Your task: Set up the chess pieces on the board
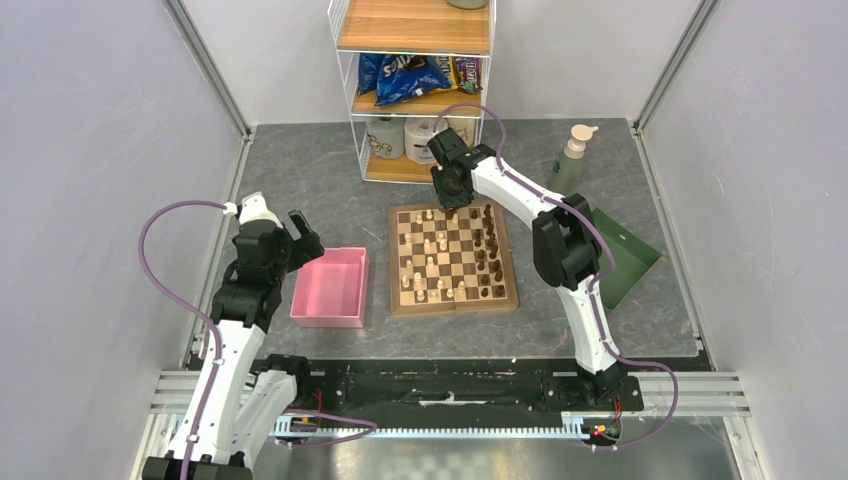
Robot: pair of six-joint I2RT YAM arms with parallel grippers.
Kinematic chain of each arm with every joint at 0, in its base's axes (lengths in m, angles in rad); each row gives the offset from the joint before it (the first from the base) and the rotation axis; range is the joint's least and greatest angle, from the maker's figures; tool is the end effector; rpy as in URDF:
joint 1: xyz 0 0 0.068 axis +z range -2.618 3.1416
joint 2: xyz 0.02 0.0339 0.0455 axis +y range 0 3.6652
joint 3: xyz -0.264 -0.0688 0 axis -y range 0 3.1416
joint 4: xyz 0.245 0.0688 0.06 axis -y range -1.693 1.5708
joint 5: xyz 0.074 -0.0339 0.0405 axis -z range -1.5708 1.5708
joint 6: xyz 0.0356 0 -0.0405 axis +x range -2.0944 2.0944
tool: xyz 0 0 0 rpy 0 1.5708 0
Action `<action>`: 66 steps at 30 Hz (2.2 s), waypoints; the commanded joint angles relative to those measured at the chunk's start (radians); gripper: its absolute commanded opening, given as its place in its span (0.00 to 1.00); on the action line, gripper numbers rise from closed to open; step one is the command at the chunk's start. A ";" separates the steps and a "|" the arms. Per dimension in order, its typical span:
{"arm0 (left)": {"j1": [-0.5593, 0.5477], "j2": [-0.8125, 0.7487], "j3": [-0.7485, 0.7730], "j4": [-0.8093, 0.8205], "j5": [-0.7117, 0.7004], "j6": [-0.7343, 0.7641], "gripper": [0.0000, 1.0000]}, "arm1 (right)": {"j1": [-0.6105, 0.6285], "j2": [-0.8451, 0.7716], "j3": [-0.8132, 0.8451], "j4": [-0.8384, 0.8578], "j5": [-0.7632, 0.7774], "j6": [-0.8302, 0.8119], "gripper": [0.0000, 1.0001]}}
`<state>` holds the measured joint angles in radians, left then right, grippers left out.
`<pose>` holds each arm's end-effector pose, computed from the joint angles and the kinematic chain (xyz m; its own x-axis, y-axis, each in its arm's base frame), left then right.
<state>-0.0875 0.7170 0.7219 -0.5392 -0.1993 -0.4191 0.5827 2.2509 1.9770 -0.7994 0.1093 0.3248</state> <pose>0.1594 -0.0069 0.2927 -0.4292 -0.3628 -0.8272 -0.2832 0.9237 -0.2581 0.4115 0.2666 0.2141 -0.8561 -0.1843 -0.4829 -0.2430 0.9681 0.0614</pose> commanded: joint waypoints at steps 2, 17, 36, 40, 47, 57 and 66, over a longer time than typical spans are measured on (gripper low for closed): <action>0.000 -0.012 0.013 0.030 0.002 -0.023 0.99 | -0.002 0.027 0.061 -0.025 0.015 -0.026 0.37; 0.000 -0.009 0.014 0.030 0.004 -0.024 0.99 | -0.001 0.044 0.088 -0.061 0.001 -0.032 0.34; -0.001 -0.007 0.012 0.030 0.006 -0.024 0.99 | -0.001 0.019 0.128 -0.059 -0.003 -0.019 0.17; 0.000 -0.007 0.011 0.030 0.004 -0.024 0.99 | -0.004 -0.048 0.079 -0.033 0.021 -0.006 0.17; 0.000 -0.008 0.011 0.030 -0.001 -0.024 0.99 | -0.035 -0.216 -0.138 0.049 0.036 0.057 0.18; 0.000 -0.003 0.013 0.030 0.003 -0.024 0.99 | -0.061 -0.302 -0.303 0.106 0.034 0.108 0.18; 0.000 -0.002 0.013 0.030 -0.001 -0.024 0.99 | -0.073 -0.259 -0.325 0.107 0.029 0.120 0.18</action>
<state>-0.0875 0.7174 0.7219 -0.5392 -0.1993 -0.4187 0.5163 1.9785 1.6516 -0.7200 0.1329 0.4278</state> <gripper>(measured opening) 0.990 0.185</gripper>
